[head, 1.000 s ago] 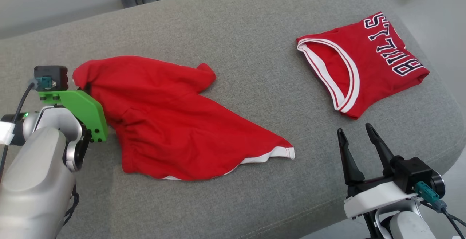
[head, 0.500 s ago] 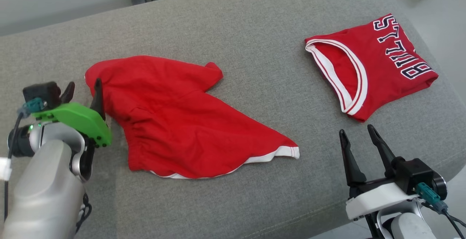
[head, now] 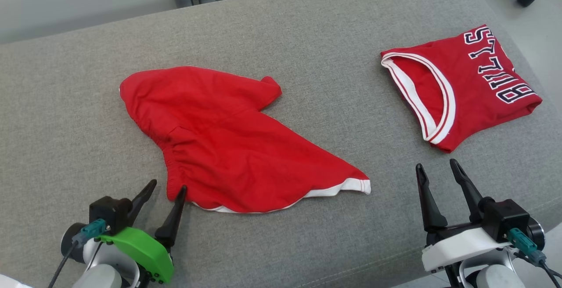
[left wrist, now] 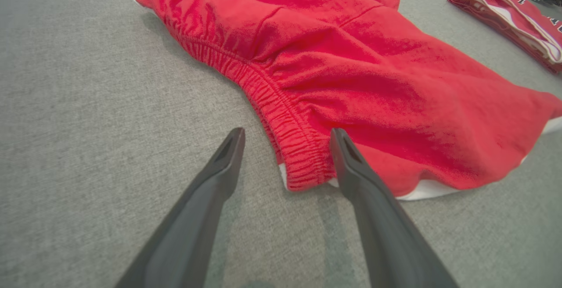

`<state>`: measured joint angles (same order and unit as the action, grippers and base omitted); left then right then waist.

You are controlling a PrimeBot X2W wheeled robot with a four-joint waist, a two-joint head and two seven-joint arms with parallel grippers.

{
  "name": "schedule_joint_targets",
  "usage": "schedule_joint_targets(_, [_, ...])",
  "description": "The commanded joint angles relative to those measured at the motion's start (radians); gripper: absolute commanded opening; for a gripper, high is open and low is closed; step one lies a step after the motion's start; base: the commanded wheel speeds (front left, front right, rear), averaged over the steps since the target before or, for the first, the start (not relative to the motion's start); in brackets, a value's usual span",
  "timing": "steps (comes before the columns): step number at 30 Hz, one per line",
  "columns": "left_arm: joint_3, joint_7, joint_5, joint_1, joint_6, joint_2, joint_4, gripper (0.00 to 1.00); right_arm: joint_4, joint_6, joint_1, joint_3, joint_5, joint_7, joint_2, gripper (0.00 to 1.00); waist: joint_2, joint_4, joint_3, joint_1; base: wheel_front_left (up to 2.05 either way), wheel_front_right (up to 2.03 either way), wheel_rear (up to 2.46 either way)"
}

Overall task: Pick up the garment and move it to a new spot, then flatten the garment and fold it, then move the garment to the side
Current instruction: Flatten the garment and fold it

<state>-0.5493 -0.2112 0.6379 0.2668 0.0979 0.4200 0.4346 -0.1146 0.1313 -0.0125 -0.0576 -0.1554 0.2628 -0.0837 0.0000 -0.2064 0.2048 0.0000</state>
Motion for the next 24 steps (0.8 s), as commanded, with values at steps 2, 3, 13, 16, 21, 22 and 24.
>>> schedule_joint_targets(2, [-0.007, 0.017, 0.011, -0.036, 0.003, 0.013, -0.043, 1.0, 0.004, -0.001, -0.006, 0.004, -0.004, 0.003, -0.005, 1.0, 0.0, 0.005, 0.005, 0.0, 0.0, 0.0, 0.0])
schedule_joint_targets(3, [-0.012, 0.027, 0.011, -0.045, 0.003, 0.019, -0.058, 1.0, 0.001, -0.001, -0.005, 0.002, -0.004, 0.003, -0.005, 1.0, 0.0, 0.007, 0.006, 0.0, 0.0, 0.0, 0.0])
schedule_joint_targets(13, [-0.024, 0.075, 0.027, -0.073, -0.017, 0.033, -0.129, 0.28, -0.017, -0.001, -0.009, -0.005, -0.008, 0.003, -0.005, 1.0, 0.0, -0.005, 0.005, 0.0, 0.0, 0.0, 0.0])
schedule_joint_targets(16, [-0.025, 0.085, 0.031, -0.073, -0.02, 0.032, -0.135, 0.24, -0.021, -0.001, -0.004, -0.004, -0.009, 0.003, -0.004, 1.0, 0.0, -0.009, 0.005, 0.0, 0.0, 0.0, 0.0])
schedule_joint_targets(21, [-0.029, 0.1, 0.034, -0.068, -0.024, 0.035, -0.138, 0.2, -0.023, -0.001, 0.0, -0.002, -0.009, 0.003, -0.002, 1.0, 0.0, -0.013, 0.004, 0.0, 0.0, 0.0, 0.0])
schedule_joint_targets(22, [-0.03, 0.103, 0.036, -0.065, -0.024, 0.035, -0.137, 0.16, -0.024, -0.001, -0.001, -0.002, -0.009, 0.003, -0.001, 1.0, 0.0, -0.013, 0.005, 0.0, 0.0, 0.0, 0.0])
schedule_joint_targets(24, [-0.034, 0.108, 0.036, -0.059, -0.022, 0.034, -0.132, 0.09, -0.024, -0.001, -0.002, -0.003, -0.009, 0.003, 0.0, 1.0, 0.0, -0.015, 0.005, 0.0, 0.0, 0.0, 0.0])
